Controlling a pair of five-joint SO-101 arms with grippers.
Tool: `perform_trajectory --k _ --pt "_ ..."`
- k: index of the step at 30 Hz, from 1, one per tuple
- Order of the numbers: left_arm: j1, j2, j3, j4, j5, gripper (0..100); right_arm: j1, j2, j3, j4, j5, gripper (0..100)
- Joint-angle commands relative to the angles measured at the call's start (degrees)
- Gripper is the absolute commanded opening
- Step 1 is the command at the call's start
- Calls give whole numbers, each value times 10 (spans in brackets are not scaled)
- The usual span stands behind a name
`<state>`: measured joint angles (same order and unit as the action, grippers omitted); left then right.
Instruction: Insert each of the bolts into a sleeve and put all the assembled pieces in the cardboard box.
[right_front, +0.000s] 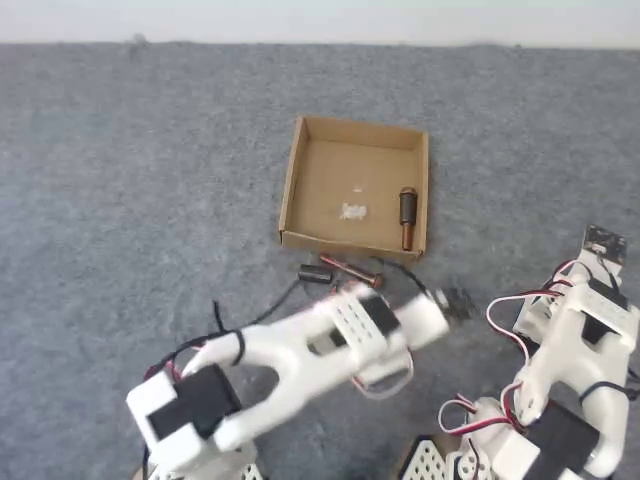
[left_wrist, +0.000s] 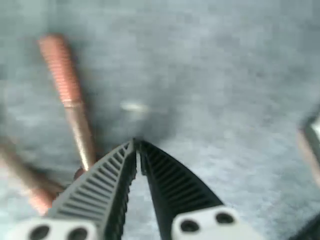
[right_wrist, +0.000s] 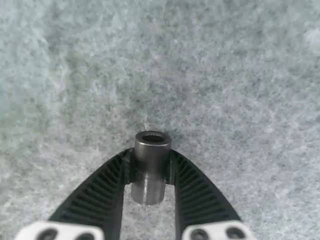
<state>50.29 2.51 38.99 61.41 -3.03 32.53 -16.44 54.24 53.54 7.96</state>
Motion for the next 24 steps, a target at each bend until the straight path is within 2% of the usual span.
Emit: perform_trajectory --k 1,5,11,21,24 --pt "-77 3 -49 1 4 11 -7 -24 -4 -7 -1 7" --pt "-110 3 -58 -24 11 11 -7 -24 -4 -7 -1 7" --pt "-113 3 -61 -37 77 12 -7 -24 -4 -7 -1 7" --pt "-110 -4 -58 -44 73 13 -7 -24 -3 -7 11 7" --pt "-113 -4 -62 -38 79 62 -7 -24 -3 -7 14 7"
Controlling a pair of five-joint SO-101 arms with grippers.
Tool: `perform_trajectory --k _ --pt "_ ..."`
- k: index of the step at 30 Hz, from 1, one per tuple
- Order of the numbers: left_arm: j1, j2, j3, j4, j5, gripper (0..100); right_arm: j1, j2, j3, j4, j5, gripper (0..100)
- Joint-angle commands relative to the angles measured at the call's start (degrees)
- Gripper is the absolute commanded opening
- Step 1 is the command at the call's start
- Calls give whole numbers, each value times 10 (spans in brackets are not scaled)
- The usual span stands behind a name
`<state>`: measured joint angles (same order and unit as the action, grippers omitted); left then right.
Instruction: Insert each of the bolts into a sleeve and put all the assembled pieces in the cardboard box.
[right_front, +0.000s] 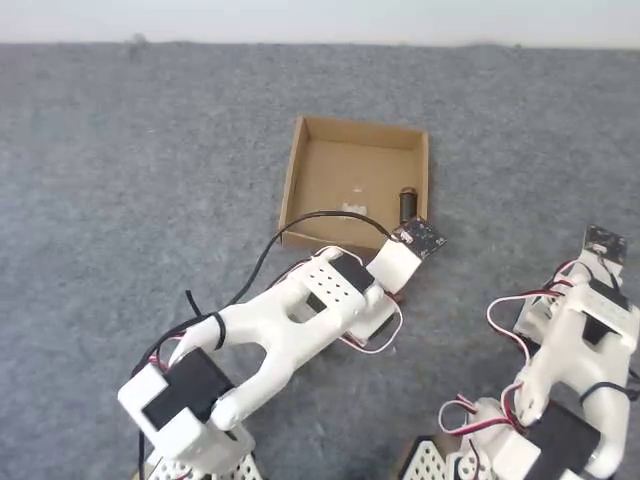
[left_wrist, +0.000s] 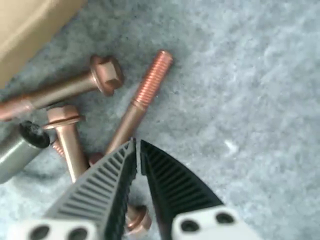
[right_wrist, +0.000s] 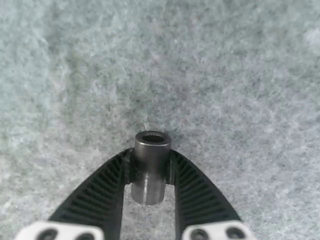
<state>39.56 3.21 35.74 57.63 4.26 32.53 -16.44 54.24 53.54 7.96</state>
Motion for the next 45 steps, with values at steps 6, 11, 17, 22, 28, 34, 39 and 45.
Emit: perform_trajectory --k 6,11,17,22,28,34,39,45 --pt "-7 -11 -44 41 -69 167 -7 -24 -3 -7 16 7" --pt "-30 -11 -79 76 -129 154 -7 -24 -3 -7 16 7" --pt "-38 -3 -77 62 -145 157 -7 -24 -3 -7 17 7" --pt "-38 61 -88 62 -175 156 -7 -24 -3 -7 17 7" --pt "-35 110 -132 91 -178 124 -7 -24 -3 -7 17 7" --pt "-33 109 -133 105 -232 9 -7 -24 -3 -7 16 7" --pt "-33 80 -143 158 -267 9 -7 -24 -3 -7 16 7" --pt "-39 -99 -53 167 -316 9 -7 -24 -3 -7 16 7"
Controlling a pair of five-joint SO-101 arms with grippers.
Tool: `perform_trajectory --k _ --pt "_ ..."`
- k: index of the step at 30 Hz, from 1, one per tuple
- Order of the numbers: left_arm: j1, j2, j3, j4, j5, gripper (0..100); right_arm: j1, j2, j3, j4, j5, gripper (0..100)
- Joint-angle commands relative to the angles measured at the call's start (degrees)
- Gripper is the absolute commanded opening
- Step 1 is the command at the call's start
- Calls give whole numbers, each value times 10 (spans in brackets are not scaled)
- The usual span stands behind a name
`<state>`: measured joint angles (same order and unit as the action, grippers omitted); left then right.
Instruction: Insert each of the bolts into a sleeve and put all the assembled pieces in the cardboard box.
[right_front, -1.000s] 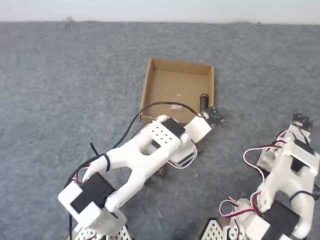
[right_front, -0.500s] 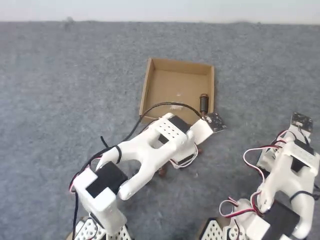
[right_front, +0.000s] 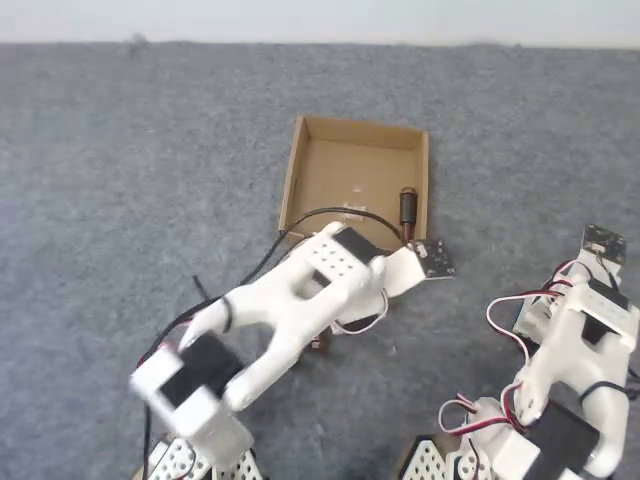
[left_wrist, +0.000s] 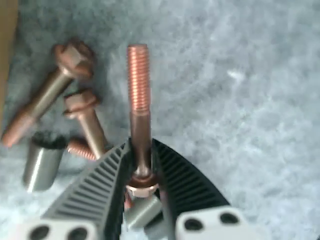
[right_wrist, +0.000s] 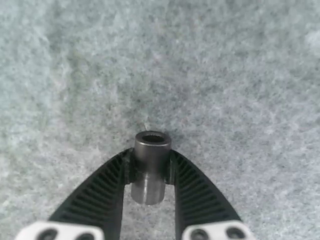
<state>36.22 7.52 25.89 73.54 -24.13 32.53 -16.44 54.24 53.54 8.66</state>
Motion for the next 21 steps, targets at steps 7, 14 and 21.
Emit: perform_trajectory --k 7,14,21 --pt "-142 -288 122 11 -132 9 -7 -24 -3 -7 7 7" --pt "-254 -294 145 7 -222 9 -7 -24 -3 -7 7 7" --pt "-332 -293 204 -60 -253 9 -7 -24 -3 -7 7 7"
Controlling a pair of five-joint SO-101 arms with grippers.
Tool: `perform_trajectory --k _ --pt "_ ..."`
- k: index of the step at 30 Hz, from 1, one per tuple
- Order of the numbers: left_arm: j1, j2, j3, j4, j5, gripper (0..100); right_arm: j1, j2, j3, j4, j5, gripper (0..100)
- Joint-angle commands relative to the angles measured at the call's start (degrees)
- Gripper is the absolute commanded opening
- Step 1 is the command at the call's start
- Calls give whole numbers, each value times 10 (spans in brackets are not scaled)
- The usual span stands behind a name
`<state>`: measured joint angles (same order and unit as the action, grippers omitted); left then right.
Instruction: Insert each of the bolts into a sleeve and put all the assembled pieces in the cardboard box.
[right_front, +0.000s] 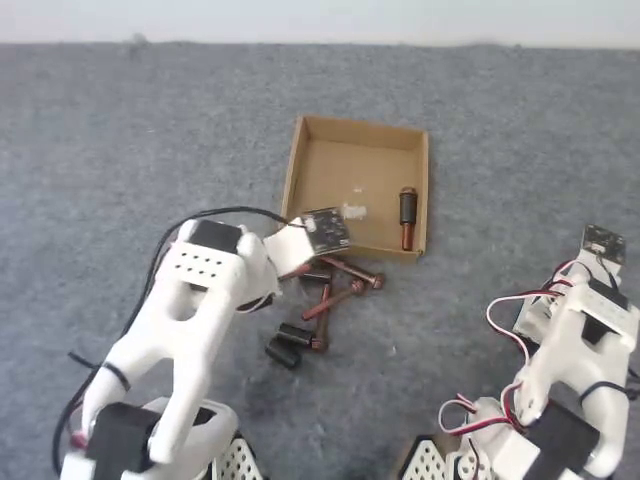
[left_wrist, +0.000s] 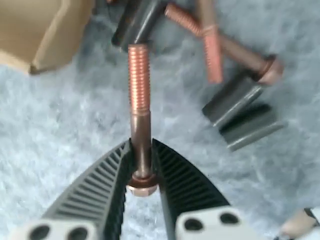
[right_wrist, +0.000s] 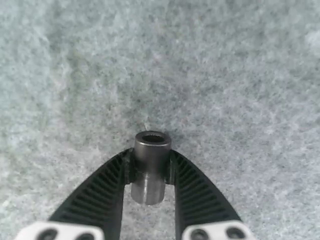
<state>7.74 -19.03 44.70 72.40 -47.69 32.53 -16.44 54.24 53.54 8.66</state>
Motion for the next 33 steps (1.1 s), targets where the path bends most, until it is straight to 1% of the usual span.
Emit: perform_trajectory --k 1,4,7,11,13,18,21,24,29,33 --pt "-58 -27 29 -64 -23 9 -7 -24 -3 -7 7 7" --pt "-64 -27 62 -104 -25 11 -7 -24 -3 -7 7 7" --pt "-64 -27 69 -110 -23 24 -7 -24 -3 -7 7 7" --pt "-69 -27 72 -110 -1 131 -7 -24 -3 -7 7 7" --pt "-69 -27 73 -106 0 159 -7 -24 -3 -7 7 7" --pt "-69 -33 72 -105 11 131 -7 -24 -3 -7 7 7" --pt "-65 -34 52 -93 78 85 -7 -24 -2 -7 8 7" --pt "-64 -34 15 -60 173 12 -7 -24 -2 -7 9 7" --pt "-63 -33 -25 18 350 12 -7 -24 -2 -7 10 7" --pt "-58 -30 -21 36 469 12 -7 -24 -2 -7 11 7"
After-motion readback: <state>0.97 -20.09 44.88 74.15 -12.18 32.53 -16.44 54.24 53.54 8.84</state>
